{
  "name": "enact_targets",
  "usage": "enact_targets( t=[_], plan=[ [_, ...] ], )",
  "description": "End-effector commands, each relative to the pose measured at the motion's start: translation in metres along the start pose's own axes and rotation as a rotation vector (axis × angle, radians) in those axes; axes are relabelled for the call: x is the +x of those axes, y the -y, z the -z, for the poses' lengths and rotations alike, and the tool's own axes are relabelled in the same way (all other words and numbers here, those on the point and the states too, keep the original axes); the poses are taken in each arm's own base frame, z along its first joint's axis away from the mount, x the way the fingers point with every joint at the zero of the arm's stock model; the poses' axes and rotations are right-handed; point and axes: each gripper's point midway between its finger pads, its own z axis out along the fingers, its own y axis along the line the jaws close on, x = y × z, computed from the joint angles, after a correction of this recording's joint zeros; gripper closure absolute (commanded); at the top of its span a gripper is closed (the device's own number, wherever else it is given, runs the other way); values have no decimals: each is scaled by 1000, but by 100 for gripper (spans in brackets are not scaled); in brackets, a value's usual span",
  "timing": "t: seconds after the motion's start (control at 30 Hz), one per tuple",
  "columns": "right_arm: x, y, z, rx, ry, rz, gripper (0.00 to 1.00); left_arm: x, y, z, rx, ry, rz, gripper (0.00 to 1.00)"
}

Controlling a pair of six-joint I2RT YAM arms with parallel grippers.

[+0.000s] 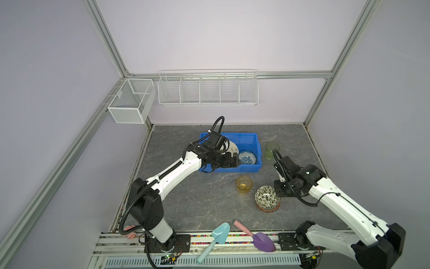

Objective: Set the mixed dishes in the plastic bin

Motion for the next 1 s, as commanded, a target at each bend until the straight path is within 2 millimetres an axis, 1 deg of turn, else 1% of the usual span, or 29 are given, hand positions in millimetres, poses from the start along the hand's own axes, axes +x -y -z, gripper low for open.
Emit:
enact_targets(
  t=[0.0, 0.07, 0.27, 0.4, 0.5, 0.77, 0.97],
  plan=[
    [2, -1, 1, -1, -10, -2, 73, 0, 8, 4, 27, 10, -8, 1],
    [3, -3, -2, -10, -16, 1, 68, 0, 8, 4, 29, 12, -9, 1],
    [5, -9, -14, -21, -49, 4, 67, 0, 7, 3, 27, 7, -10, 1],
    [5, -10, -22, -17, -64, 8, 70, 1, 6, 2, 25, 6, -11, 1],
    [4, -11, -25, -10, -70, 11, 73, 2, 5, 2, 23, 6, -10, 1],
    [3, -5, -22, 17, -62, 11, 84, 2, 5, 1, 22, 3, -11, 1],
    [3, -4, -18, 13, -51, 9, 88, 2, 5, 0, 24, 2, -11, 1]
  ],
)
